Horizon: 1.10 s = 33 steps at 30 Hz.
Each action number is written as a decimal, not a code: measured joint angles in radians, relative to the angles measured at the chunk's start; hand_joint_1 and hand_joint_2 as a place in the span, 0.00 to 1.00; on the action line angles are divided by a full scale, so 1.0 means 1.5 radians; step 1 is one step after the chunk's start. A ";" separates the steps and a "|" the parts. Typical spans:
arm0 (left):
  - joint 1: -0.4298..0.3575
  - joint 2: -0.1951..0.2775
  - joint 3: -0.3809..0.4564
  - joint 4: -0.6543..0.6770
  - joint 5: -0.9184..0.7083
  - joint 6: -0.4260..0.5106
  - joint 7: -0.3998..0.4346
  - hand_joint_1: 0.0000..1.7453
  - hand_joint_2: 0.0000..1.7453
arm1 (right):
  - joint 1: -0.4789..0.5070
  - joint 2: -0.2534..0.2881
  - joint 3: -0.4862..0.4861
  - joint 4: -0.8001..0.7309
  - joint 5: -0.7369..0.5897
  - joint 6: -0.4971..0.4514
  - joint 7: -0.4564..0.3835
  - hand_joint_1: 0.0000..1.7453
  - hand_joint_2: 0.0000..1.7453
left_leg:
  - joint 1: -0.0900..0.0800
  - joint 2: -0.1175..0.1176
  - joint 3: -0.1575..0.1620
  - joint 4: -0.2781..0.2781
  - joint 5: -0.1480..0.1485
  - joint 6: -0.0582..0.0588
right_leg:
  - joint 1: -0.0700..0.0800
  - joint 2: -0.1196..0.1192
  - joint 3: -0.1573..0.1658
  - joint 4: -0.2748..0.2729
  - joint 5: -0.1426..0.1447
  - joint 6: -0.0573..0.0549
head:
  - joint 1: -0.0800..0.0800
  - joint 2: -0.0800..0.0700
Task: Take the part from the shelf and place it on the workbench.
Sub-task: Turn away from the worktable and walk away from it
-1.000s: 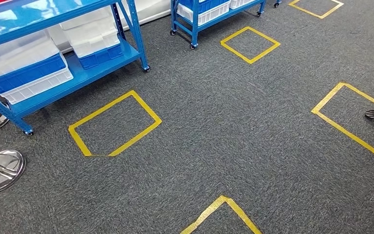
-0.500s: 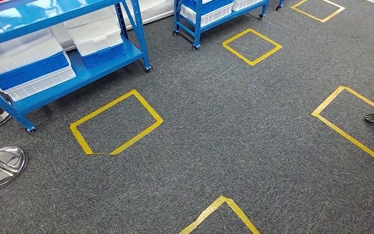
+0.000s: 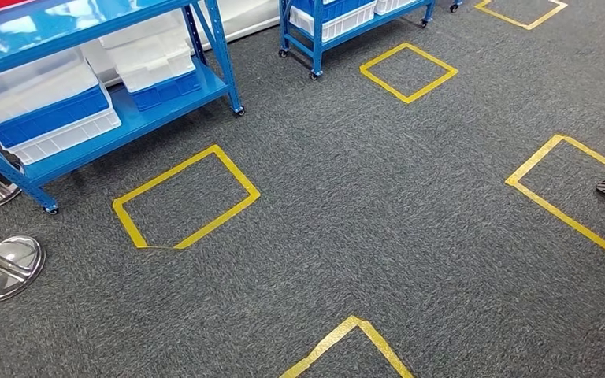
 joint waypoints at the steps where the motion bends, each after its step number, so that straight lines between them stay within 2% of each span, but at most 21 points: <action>1: 0.000 0.000 0.000 0.000 0.000 0.000 0.000 0.00 0.00 | 0.000 0.000 0.000 0.000 0.000 0.000 0.000 0.00 1.00 | -0.006 0.000 0.023 -0.046 0.022 0.012 | 0.003 0.000 0.001 0.000 0.000 -0.001 | 0.000 0.000; 3: -0.001 0.002 0.000 0.000 0.000 0.000 0.000 0.00 0.00 | 0.000 0.001 0.000 0.000 0.000 0.000 0.000 0.00 1.00 | -0.014 0.002 0.058 -0.118 0.044 0.032 | 0.006 -0.001 0.002 0.000 0.000 -0.001 | 0.000 0.000; 4: -0.001 0.002 0.000 0.000 0.000 0.000 0.000 0.00 0.00 | 0.000 0.002 0.000 0.000 0.000 0.000 0.000 0.00 1.00 | -0.016 0.003 0.064 -0.132 0.045 0.036 | 0.006 -0.002 0.001 -0.001 0.001 0.000 | 0.001 0.000; 7: -0.001 0.002 0.000 0.000 0.000 0.000 0.000 0.00 0.00 | 0.001 0.001 0.000 0.000 0.000 0.000 0.000 0.00 1.00 | -0.014 0.004 0.075 -0.158 0.057 0.037 | 0.003 -0.003 0.003 -0.006 0.003 0.008 | 0.001 0.000; 8: -0.001 0.002 0.000 0.000 0.000 0.000 0.000 0.00 0.00 | 0.000 0.000 0.000 0.000 0.000 0.000 0.000 0.00 1.00 | -0.013 0.005 0.081 -0.169 0.063 0.036 | 0.002 -0.003 0.000 0.002 -0.004 0.011 | 0.001 0.000; 11: 0.000 0.001 0.000 0.000 0.000 0.000 0.000 0.00 0.00 | -0.001 0.001 0.000 0.000 0.000 0.000 0.000 0.00 1.00 | -0.009 0.008 0.085 -0.183 0.072 0.034 | -0.005 -0.002 -0.043 0.094 -0.058 0.025 | 0.002 0.000; 12: 0.000 0.001 0.000 0.000 0.000 0.000 0.000 0.00 0.00 | -0.001 0.001 0.000 0.000 0.000 0.000 0.000 0.00 1.00 | -0.008 0.008 0.083 -0.182 0.072 0.033 | -0.009 -0.002 -0.060 0.129 -0.072 0.030 | 0.002 0.000; 13: 0.000 0.000 0.000 0.000 0.000 0.000 0.000 0.00 0.00 | -0.001 0.001 0.000 0.000 0.000 0.001 0.000 0.00 1.00 | -0.007 0.008 0.082 -0.180 0.070 0.031 | -0.014 -0.003 -0.068 0.147 -0.073 0.036 | 0.002 0.000; 14: 0.000 -0.001 0.000 0.000 0.000 0.000 0.000 0.00 0.00 | -0.001 0.001 0.001 0.000 0.000 0.001 0.000 0.00 1.00 | -0.005 0.008 0.081 -0.177 0.069 0.028 | -0.018 -0.003 -0.067 0.146 -0.064 0.041 | 0.002 0.000; 17: 0.000 0.000 0.000 0.000 0.000 0.000 0.000 0.00 0.00 | -0.001 0.002 0.001 0.000 0.000 0.000 0.000 0.00 1.00 | 0.002 0.007 0.076 -0.155 0.055 0.010 | -0.027 -0.003 -0.011 0.038 -0.010 0.056 | 0.002 0.000; 18: 0.000 0.001 0.000 0.000 0.000 0.000 0.000 0.00 0.00 | -0.001 0.003 0.001 0.000 0.000 0.000 0.000 0.00 1.00 | 0.002 0.005 0.073 -0.147 0.050 0.004 | -0.027 0.000 0.002 0.011 -0.003 0.053 | 0.002 0.000; 19: -0.001 0.001 0.000 -0.001 0.000 0.000 0.000 0.00 0.00 | -0.001 0.004 0.001 0.000 0.000 0.000 0.000 0.00 1.00 | 0.002 0.004 0.069 -0.141 0.047 -0.001 | -0.026 0.002 0.003 0.005 -0.005 0.046 | 0.001 0.000; 21: -0.001 0.001 0.000 -0.001 0.000 0.000 0.000 0.00 0.00 | 0.000 0.005 0.001 0.000 0.000 0.001 0.001 0.00 1.00 | 0.001 0.002 0.065 -0.138 0.046 -0.006 | -0.023 0.004 -0.001 0.009 -0.006 0.027 | 0.001 0.000; 23: -0.001 0.000 0.000 -0.001 0.000 0.000 0.000 0.00 0.00 | 0.000 0.004 0.001 0.001 0.000 0.000 0.001 0.00 1.00 | 0.002 0.002 0.059 -0.122 0.034 -0.010 | -0.024 0.002 -0.003 0.009 -0.005 0.017 | 0.001 0.000; 25: -0.001 0.000 0.000 -0.001 0.000 0.000 0.000 0.00 0.00 | 0.000 0.003 0.001 0.001 0.000 0.000 0.001 0.00 1.00 | 0.003 0.002 0.032 -0.062 -0.003 -0.013 | -0.022 0.002 -0.005 0.008 -0.003 0.010 | 0.001 0.000; 27: -0.001 0.000 0.000 -0.001 0.000 0.000 0.000 0.00 0.00 | 0.000 0.003 0.001 0.001 0.000 0.000 0.001 0.00 1.00 | 0.003 0.002 -0.010 0.026 -0.042 -0.014 | -0.018 0.001 -0.008 0.008 -0.003 0.007 | 0.001 0.000; 28: -0.001 0.000 0.000 -0.001 0.000 0.000 0.000 0.00 0.00 | 0.000 0.003 0.001 0.001 0.000 0.000 0.001 0.00 1.00 | 0.003 0.002 -0.024 0.053 -0.048 -0.012 | -0.015 0.001 -0.009 0.008 -0.002 0.006 | 0.001 0.000; 29: 0.000 0.000 0.000 -0.001 0.000 0.000 0.000 0.00 0.00 | 0.000 0.003 0.001 0.001 0.000 0.000 0.001 0.00 1.00 | 0.002 0.002 -0.025 0.054 -0.039 -0.008 | -0.012 0.001 -0.008 0.008 -0.003 0.006 | 0.001 0.000; 30: 0.000 0.000 0.000 -0.001 0.000 0.000 0.000 0.00 0.00 | 0.000 0.002 0.001 0.001 0.000 0.000 0.001 0.00 1.00 | 0.000 0.002 -0.013 0.030 -0.019 -0.001 | -0.009 0.001 -0.007 0.008 -0.003 0.005 | 0.001 0.000; 32: 0.000 0.001 0.000 -0.001 0.000 0.000 0.000 0.00 0.00 | 0.000 0.003 0.001 0.001 0.000 0.000 0.001 0.00 1.00 | -0.008 0.002 0.030 -0.061 0.027 0.019 | -0.004 0.000 -0.004 0.008 -0.003 0.004 | 0.001 0.000; 33: 0.000 0.001 0.000 -0.001 0.000 0.000 0.000 0.00 0.00 | 0.000 0.003 0.001 0.001 0.000 0.000 0.001 0.00 1.00 | -0.011 0.002 0.047 -0.098 0.039 0.028 | -0.003 0.000 -0.003 0.007 -0.003 0.005 | 0.001 0.000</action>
